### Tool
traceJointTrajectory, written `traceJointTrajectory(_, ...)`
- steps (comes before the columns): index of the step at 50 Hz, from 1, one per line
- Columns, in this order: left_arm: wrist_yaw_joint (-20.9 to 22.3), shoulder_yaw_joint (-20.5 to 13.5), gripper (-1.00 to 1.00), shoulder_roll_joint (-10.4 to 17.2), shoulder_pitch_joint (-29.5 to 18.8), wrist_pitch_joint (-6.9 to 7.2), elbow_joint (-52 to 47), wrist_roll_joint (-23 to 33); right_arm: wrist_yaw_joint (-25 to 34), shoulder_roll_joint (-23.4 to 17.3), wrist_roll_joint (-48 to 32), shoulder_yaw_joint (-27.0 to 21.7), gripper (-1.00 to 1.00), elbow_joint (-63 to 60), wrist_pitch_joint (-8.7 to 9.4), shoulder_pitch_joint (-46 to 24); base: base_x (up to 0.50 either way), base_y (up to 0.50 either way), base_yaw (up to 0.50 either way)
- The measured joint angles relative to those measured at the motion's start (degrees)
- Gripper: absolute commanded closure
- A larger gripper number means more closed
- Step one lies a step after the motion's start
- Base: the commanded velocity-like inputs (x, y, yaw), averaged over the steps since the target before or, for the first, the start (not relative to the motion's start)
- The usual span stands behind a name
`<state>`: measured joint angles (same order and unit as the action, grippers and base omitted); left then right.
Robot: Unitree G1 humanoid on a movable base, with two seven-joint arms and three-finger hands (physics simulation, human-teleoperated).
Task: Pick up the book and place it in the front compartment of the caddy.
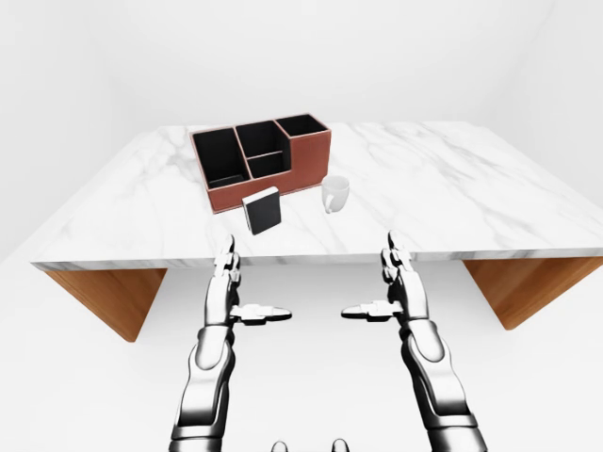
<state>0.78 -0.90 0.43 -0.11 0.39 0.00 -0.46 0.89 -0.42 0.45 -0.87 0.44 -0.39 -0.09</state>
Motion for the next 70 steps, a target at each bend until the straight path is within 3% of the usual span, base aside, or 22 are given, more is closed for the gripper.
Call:
traceJointTrajectory(9,0.7,-0.8,-1.0,0.4,-0.1,0.81,-0.4,-0.4,0.9,-0.4,0.4,-0.8,-1.0,0.8,-0.53,-0.1,0.0,0.0,0.0)
traceJointTrajectory(21,1.4,-1.1,-1.0,0.6,0.7,4.55,-5.5,-0.6,1.5,-0.6,0.6,-1.0,-1.0,-1.9,1.31,0.7,0.0,0.0,0.0)
traceJointTrajectory(28,1.8,-1.3,-1.0,0.7,1.0,4.61,-9.5,-0.9,1.6,-0.6,0.6,-1.2,-1.0,-4.0,2.92,1.1,0.0,0.0,0.0)
traceJointTrajectory(34,2.1,-1.7,-1.0,0.8,1.3,4.61,-12.8,-1.0,1.7,-0.8,0.6,-1.5,-1.0,-7.4,5.39,1.5,0.0,0.0,0.0)
traceJointTrajectory(63,3.4,-3.1,-1.0,1.2,1.4,4.61,-25.2,-2.1,2.3,-0.8,0.8,-2.7,-1.0,-23.9,5.39,3.3,0.0,0.0,0.0)
traceJointTrajectory(70,3.6,-3.0,-1.0,1.0,1.5,4.61,-26.1,-2.2,3.1,-1.0,1.3,-3.0,-1.0,-27.1,5.39,3.8,0.0,0.47,0.0)
